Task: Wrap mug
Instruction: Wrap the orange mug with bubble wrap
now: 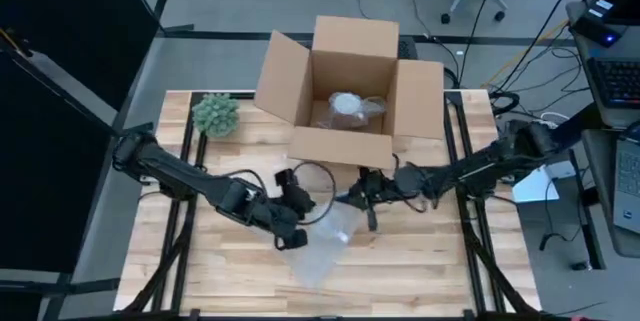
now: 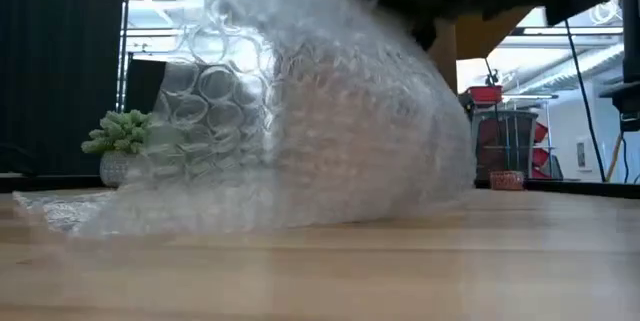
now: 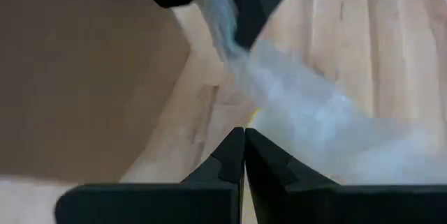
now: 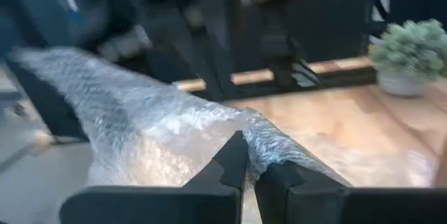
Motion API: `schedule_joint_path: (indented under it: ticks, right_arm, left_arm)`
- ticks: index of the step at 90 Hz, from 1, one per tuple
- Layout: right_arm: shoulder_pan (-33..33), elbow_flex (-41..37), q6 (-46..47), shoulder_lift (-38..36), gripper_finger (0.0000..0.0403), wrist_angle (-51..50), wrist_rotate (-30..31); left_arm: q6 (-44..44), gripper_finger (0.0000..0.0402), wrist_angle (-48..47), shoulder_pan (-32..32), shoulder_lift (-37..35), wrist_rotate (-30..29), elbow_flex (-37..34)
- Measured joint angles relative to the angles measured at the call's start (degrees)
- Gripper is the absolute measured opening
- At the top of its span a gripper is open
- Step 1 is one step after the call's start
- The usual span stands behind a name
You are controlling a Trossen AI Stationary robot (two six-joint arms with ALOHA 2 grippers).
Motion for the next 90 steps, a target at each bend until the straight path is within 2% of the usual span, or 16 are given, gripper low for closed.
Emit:
schedule_joint_path:
  ticks: [14, 23, 29, 39, 55, 68, 90]
  right_arm:
    - [-1.16, 4.77, -3.84, 6.15, 0.0004, -2.79, -0.12]
    - [-1.54, 6.72, -4.93, 9.45, 0.0004, -3.29, -0.15]
    - [-1.65, 7.72, -4.61, 11.16, 0.0004, -3.56, -0.15]
    - [-1.56, 8.68, -3.66, 12.34, 0.0004, -5.91, -0.18]
    - [-1.56, 8.68, -3.86, 11.9, 0.0009, -9.56, -0.22]
    - [-0.8, 8.68, -3.9, 11.51, 0.0043, -10.1, -0.35]
    - [1.2, 8.66, -7.84, 8.7, 0.0145, -13.76, -0.35]
  left_arm:
    - [-3.62, 0.0, -1.57, -0.04, -5.14, -2.26, 0.02]
    - [-3.19, 0.0, -0.22, -0.04, -5.22, 0.07, 0.07]
    - [-2.95, 0.0, 0.09, 0.05, -3.41, 3.84, 0.03]
    - [-1.71, 0.0, 6.38, 0.05, 1.12, 8.88, -2.55]
    - [-0.54, 0.0, 10.02, 0.45, 9.03, 9.82, -3.67]
    - [-0.44, 0.0, 11.31, 1.4, 12.86, 11.4, -3.67]
    - [2.52, 0.0, 10.99, 1.62, 14.42, 11.9, -3.67]
